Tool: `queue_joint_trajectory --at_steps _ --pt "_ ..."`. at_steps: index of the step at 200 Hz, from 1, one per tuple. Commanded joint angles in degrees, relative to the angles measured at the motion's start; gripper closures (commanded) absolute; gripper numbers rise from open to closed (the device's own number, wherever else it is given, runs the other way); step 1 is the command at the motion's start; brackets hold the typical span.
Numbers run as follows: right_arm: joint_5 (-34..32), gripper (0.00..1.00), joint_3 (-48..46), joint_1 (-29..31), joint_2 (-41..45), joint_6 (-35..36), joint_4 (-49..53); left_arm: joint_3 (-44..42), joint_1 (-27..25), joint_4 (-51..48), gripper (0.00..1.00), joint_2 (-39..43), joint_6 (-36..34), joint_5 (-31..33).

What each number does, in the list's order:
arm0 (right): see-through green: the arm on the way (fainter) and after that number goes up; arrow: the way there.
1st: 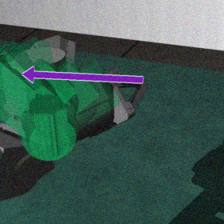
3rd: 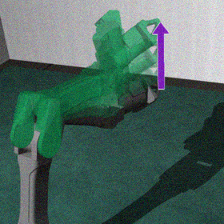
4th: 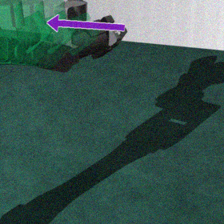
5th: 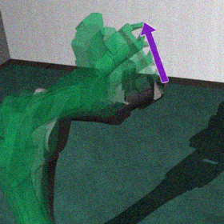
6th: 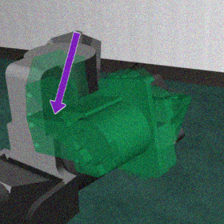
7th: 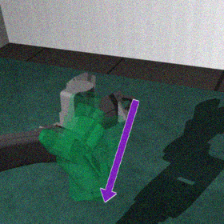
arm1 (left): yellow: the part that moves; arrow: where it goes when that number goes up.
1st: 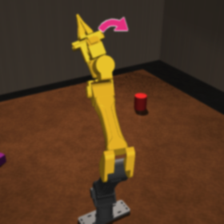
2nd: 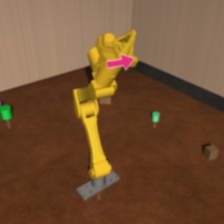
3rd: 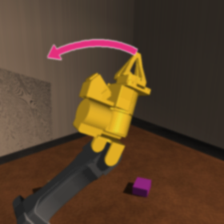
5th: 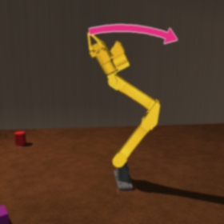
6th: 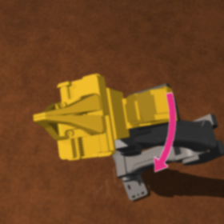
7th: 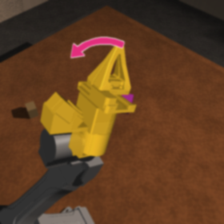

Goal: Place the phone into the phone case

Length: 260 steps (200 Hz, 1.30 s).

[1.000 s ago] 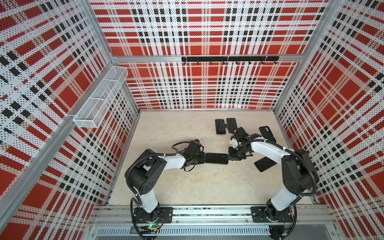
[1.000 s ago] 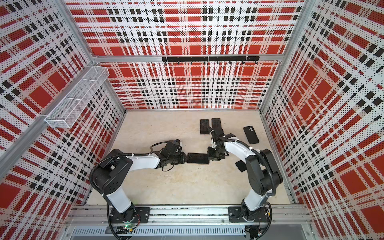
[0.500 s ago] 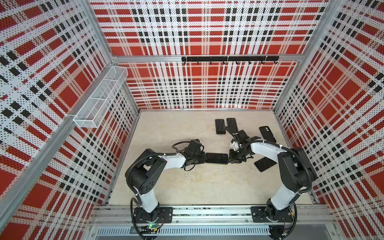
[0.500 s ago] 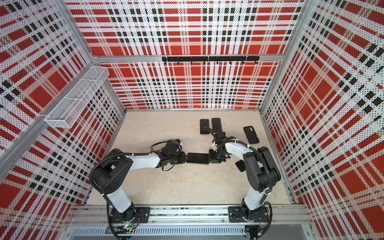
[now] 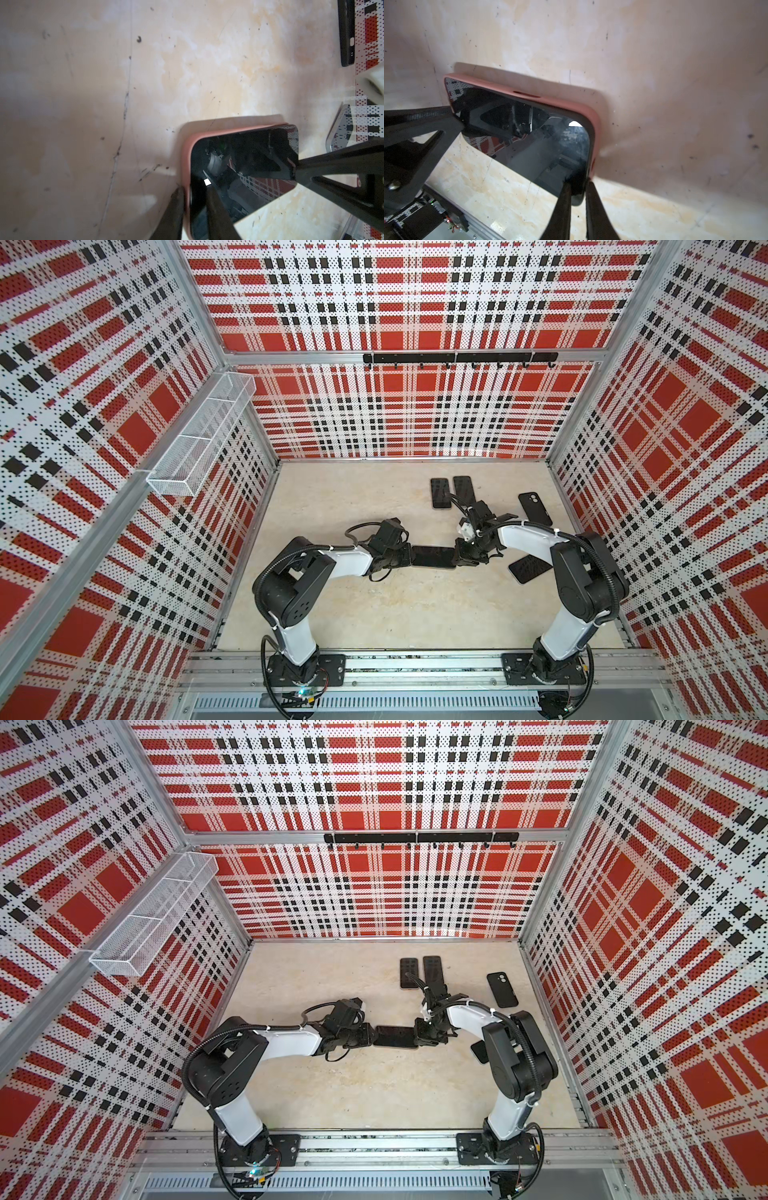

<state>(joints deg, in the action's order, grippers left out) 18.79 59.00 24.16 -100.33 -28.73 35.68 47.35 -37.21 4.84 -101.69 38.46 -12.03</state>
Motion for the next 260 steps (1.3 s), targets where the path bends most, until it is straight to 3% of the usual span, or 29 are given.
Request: queue_joint_trajectory --at_steps 1,66,166,185,229,260 --pt "-7.8 0.88 -4.2 4.0 -6.2 -2.0 4.8 -0.1 -0.7 -0.8 0.76 -1.9 -0.8 -0.8" --pt "-6.0 0.91 -8.2 8.4 -15.3 -7.1 0.1 -1.6 -0.6 0.0 0.76 -2.3 -1.5 -2.3" --pt "-3.5 0.92 -11.1 12.7 -26.3 -9.2 -4.8 -1.9 0.4 -0.9 0.77 -1.7 -2.8 -3.4" --pt "-5.6 0.94 -9.1 12.5 -22.7 -8.9 -2.8 -1.7 0.8 -1.0 0.77 -1.6 -2.9 -3.6" --pt "-12.3 0.85 5.0 7.1 -7.2 -3.5 13.0 -0.9 3.3 -2.0 0.76 -1.3 -4.4 -2.9" --pt "-12.5 0.82 12.1 3.3 -4.1 1.9 17.2 0.3 4.2 -2.3 0.76 -2.5 -5.3 -3.1"
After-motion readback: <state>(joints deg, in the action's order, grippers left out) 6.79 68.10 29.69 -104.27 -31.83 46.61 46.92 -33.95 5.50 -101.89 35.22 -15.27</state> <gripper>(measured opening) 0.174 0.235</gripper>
